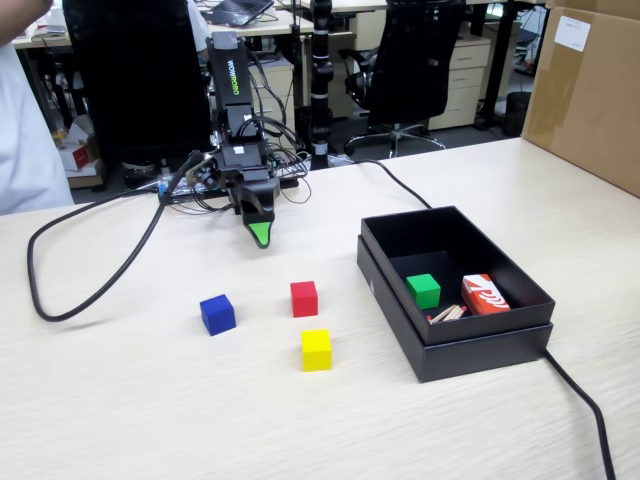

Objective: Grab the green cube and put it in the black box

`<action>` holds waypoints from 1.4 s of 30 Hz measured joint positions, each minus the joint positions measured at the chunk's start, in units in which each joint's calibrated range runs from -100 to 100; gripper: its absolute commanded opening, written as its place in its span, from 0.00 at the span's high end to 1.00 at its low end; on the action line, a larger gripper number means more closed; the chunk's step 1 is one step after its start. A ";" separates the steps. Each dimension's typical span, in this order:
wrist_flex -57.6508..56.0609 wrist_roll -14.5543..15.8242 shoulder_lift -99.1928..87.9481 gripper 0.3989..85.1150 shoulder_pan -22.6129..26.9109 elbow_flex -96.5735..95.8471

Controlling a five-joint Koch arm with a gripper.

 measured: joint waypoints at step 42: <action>0.08 -1.47 -0.39 0.43 -0.34 -6.30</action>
